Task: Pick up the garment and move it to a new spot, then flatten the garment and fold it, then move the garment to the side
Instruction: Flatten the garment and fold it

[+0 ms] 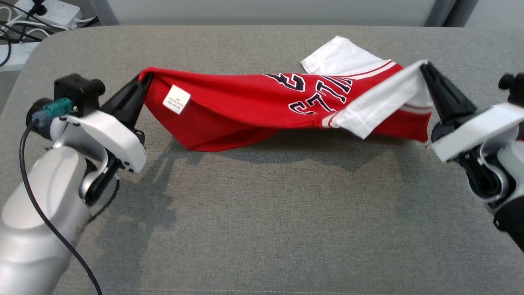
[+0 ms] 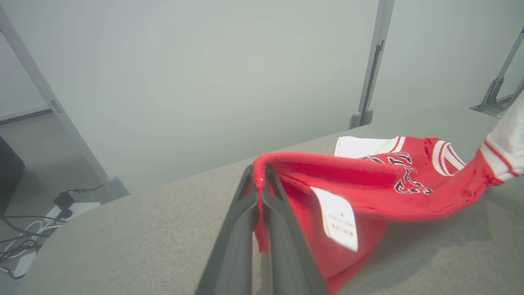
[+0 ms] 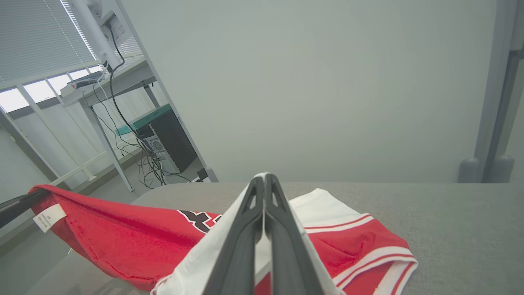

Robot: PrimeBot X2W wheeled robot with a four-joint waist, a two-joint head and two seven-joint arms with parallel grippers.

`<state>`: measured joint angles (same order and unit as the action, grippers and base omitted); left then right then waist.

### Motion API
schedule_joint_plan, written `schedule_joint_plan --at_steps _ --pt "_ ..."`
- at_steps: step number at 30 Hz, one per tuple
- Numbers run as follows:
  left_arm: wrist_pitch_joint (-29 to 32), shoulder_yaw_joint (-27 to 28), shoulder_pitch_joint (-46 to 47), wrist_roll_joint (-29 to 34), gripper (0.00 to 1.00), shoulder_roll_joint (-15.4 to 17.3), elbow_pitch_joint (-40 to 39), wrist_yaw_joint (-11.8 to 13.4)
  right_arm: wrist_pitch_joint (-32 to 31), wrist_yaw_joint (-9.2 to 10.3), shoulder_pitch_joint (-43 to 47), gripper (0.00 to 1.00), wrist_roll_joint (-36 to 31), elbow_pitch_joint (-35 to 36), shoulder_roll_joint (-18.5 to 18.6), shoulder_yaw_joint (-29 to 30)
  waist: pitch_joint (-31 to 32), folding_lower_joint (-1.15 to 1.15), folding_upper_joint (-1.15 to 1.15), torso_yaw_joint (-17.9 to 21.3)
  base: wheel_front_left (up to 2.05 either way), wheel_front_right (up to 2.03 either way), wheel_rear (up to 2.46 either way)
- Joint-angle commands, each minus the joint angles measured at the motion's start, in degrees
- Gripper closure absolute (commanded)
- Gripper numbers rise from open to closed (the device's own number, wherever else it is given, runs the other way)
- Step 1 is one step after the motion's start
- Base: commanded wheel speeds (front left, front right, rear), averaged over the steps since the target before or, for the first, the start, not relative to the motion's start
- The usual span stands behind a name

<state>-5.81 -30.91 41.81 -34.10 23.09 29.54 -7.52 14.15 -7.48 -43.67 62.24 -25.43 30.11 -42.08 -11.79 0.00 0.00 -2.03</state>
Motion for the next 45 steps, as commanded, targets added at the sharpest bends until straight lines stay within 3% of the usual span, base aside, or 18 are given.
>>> schedule_joint_plan --at_steps 1,7,13,20,24,29,45 --pt "1.4 0.0 6.2 -0.3 1.00 4.9 -1.0 0.0 0.6 -0.01 -3.9 1.00 0.6 0.4 0.0 -0.1 -0.5 0.00 0.00 0.6 0.00 0.00 0.00" --pt "-0.4 -0.3 17.5 -4.6 1.00 7.8 1.4 0.0 0.8 -0.01 -16.2 1.00 -2.4 -3.2 -2.6 5.0 -0.3 0.00 0.00 1.5 0.00 0.00 0.00" --pt "-2.0 -2.4 18.1 -6.8 1.00 7.9 4.3 0.0 0.8 -0.01 -16.8 1.00 -4.7 -4.4 -4.4 9.4 2.7 0.00 0.00 1.4 0.00 0.00 0.00" --pt "-0.6 -8.2 2.5 -15.8 1.00 6.5 6.2 0.0 -0.2 -0.01 -4.4 1.00 -1.1 -4.2 -2.5 1.2 7.0 0.00 0.00 1.2 0.00 0.00 0.00" --pt "2.9 -13.7 -9.6 -22.2 1.00 5.7 5.3 0.0 -3.2 -0.01 4.1 1.00 5.0 -0.9 1.2 -5.2 9.1 0.00 0.00 0.8 0.00 0.00 0.00" --pt "1.3 -17.7 -17.7 -24.7 1.00 4.2 6.3 0.0 -3.8 -0.01 11.0 1.00 9.7 2.0 4.7 -8.7 10.9 0.00 0.00 0.0 0.00 0.00 0.00" --pt "-8.3 -22.5 -18.6 -25.5 1.00 -0.3 14.1 0.0 -0.4 -0.01 14.2 1.00 11.7 2.2 5.2 -11.5 9.5 0.00 0.00 0.9 0.00 0.00 0.00"
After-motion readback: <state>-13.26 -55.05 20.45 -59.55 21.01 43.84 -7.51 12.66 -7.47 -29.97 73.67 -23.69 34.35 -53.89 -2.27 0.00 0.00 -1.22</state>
